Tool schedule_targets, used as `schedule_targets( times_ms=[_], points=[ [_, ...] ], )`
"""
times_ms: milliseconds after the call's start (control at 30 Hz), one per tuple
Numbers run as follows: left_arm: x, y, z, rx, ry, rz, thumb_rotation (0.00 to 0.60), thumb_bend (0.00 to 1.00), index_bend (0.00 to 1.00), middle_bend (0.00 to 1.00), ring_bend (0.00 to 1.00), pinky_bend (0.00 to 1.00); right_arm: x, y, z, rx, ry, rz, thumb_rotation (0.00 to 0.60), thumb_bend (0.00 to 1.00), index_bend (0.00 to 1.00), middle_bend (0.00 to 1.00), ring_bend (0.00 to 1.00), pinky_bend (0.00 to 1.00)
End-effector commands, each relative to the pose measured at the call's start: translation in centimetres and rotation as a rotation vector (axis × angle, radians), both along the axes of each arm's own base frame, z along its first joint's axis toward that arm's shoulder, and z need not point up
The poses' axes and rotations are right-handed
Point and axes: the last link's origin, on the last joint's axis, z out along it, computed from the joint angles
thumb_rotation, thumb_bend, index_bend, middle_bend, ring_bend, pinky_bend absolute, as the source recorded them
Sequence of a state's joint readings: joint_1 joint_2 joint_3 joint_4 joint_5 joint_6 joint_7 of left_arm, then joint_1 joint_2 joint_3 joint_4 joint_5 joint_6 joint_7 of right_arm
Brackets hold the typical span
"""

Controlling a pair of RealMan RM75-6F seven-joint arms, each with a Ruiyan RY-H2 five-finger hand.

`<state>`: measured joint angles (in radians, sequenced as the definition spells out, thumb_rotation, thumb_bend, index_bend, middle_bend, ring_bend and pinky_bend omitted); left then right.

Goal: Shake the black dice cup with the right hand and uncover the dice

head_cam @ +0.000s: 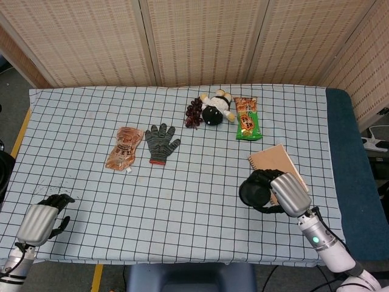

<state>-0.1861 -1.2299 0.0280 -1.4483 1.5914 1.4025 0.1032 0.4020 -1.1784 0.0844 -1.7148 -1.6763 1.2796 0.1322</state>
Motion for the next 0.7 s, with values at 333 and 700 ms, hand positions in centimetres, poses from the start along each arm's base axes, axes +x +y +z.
schedule_targets(
  times_ms=[333,700],
  points=[
    [-0.1,0.0,0.0,0.003,-0.001,0.009,0.6,0.42,0.32,0.28,0.28,0.53,-9.8,-3.8,-1.0,-0.058,0.184,-0.297,0.6,0.19,0.6,0.53,0.38,0.47],
    [-0.1,0.0,-0.1,0.0,0.005,0.006,0.6,0.42,0.32,0.28,0.28,0.53,-11.9,-3.9,-1.8,0.009,0.127,-0.311,0.6,0.19,0.6,0.53,0.38,0.47]
  ],
)
